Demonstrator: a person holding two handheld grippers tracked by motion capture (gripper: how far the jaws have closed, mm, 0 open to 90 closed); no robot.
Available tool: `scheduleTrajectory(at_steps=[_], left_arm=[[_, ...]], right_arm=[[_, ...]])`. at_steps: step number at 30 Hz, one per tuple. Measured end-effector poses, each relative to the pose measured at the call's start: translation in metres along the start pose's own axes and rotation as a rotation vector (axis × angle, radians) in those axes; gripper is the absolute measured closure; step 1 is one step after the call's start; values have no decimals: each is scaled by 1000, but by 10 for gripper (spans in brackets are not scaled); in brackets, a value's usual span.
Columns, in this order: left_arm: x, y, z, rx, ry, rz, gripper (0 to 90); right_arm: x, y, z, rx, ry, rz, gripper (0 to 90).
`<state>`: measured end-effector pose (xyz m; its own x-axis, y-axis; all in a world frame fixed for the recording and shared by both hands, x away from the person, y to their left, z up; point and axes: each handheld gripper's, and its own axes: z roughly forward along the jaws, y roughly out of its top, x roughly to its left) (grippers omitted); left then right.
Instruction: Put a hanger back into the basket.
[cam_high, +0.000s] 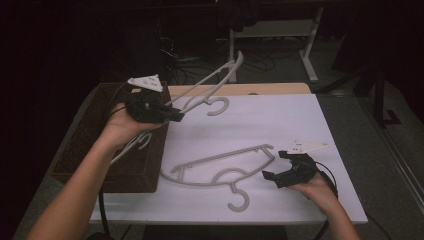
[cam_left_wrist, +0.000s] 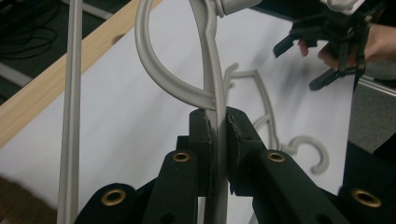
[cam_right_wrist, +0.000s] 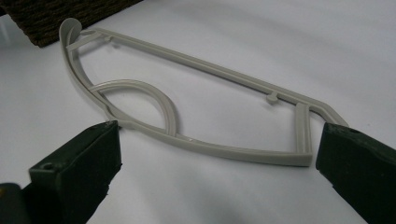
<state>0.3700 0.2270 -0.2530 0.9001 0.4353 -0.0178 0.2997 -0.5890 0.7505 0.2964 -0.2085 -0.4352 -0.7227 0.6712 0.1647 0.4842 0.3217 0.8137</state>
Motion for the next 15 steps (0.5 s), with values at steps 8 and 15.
scheduleTrajectory(at_steps=[8, 15], left_arm=[[22, -40, -43, 16, 87, -39, 825], [38, -80, -69, 16, 128, -108, 825]], right_arm=[[0, 0, 0, -5, -5, -2, 0], [1, 0, 2, 0, -7, -4, 0]])
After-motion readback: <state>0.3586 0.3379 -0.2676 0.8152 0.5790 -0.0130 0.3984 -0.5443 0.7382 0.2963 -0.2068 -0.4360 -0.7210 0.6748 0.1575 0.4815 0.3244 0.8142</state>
